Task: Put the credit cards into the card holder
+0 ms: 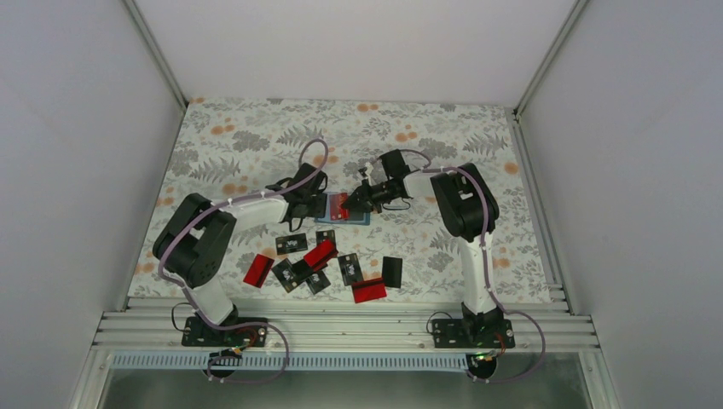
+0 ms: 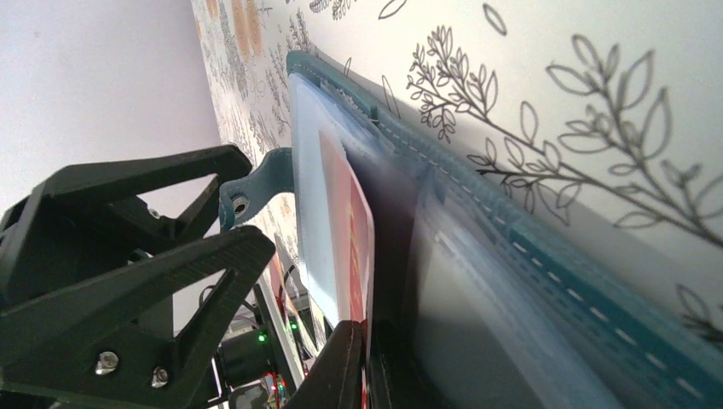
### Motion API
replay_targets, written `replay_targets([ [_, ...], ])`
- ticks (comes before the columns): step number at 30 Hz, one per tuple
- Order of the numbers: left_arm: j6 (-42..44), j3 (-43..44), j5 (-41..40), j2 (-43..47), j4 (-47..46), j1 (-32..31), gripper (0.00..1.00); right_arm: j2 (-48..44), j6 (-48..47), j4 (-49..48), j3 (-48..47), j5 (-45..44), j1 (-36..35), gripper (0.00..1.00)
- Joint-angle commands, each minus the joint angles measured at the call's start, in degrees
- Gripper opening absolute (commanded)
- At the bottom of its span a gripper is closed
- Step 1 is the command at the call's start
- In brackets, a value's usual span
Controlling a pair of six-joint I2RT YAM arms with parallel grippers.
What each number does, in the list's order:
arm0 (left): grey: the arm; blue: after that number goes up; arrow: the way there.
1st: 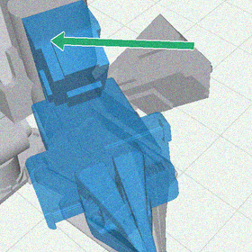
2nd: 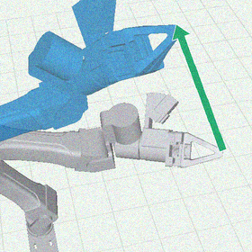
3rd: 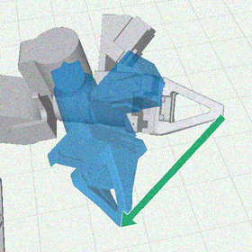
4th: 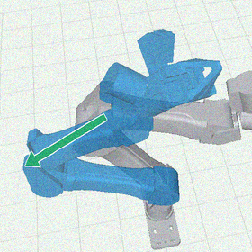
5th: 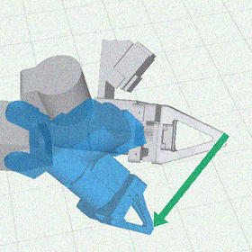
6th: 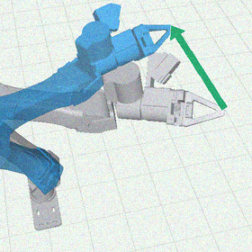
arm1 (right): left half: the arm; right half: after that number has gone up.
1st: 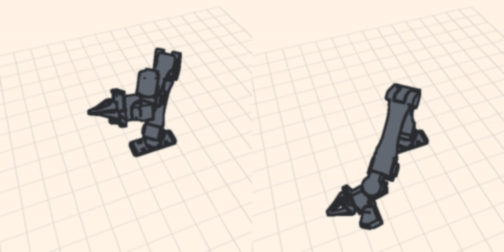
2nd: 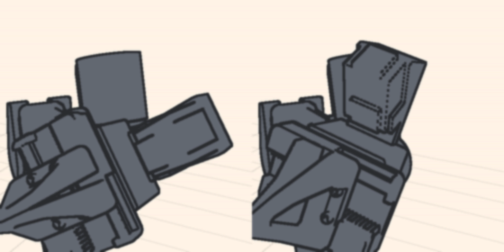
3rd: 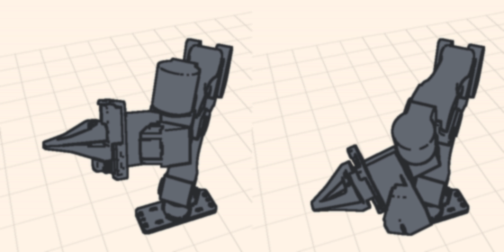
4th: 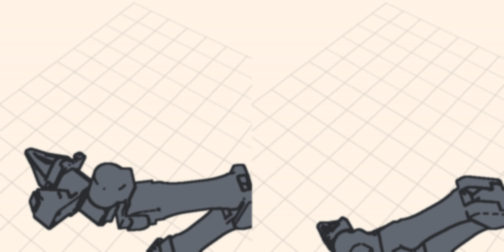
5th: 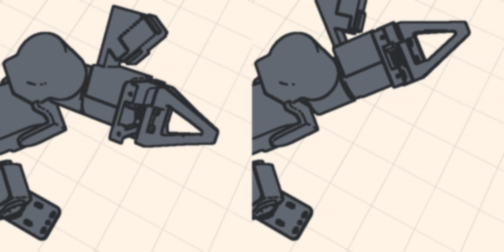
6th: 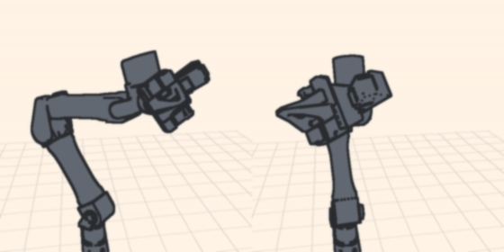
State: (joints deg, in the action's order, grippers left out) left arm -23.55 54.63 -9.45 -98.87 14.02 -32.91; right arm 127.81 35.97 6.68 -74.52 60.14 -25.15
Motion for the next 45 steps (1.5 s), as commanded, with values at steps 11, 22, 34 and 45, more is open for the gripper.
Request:
replay_targets([
  [11, -3.37, -3.82, 6.12, 0.2, -4.18, 0.19, 0.23, -1.37, 0.94, 0.61, 1.19, -3.8, -1.53, 0.04],
  [22, -4.13, -5.89, 6.32, -0.41, -4.6, 0.47, 0.1, -1.66, 3.9, -2.17, 2.22, -5.29, -2.23, 0.04],
  [34, -5.71, -9.27, 9.28, 0.98, -6.71, 0.73, 0.04, -2.38, 8.3, -5.88, 4.07, -8.22, -4.69, 0.04],
  [45, -6.22, -9.54, 10.62, 2.17, -6.61, 0.83, 0.03, -3.2, 12.24, -8.7, 5.42, -10.92, -6.35, 0.04],
])
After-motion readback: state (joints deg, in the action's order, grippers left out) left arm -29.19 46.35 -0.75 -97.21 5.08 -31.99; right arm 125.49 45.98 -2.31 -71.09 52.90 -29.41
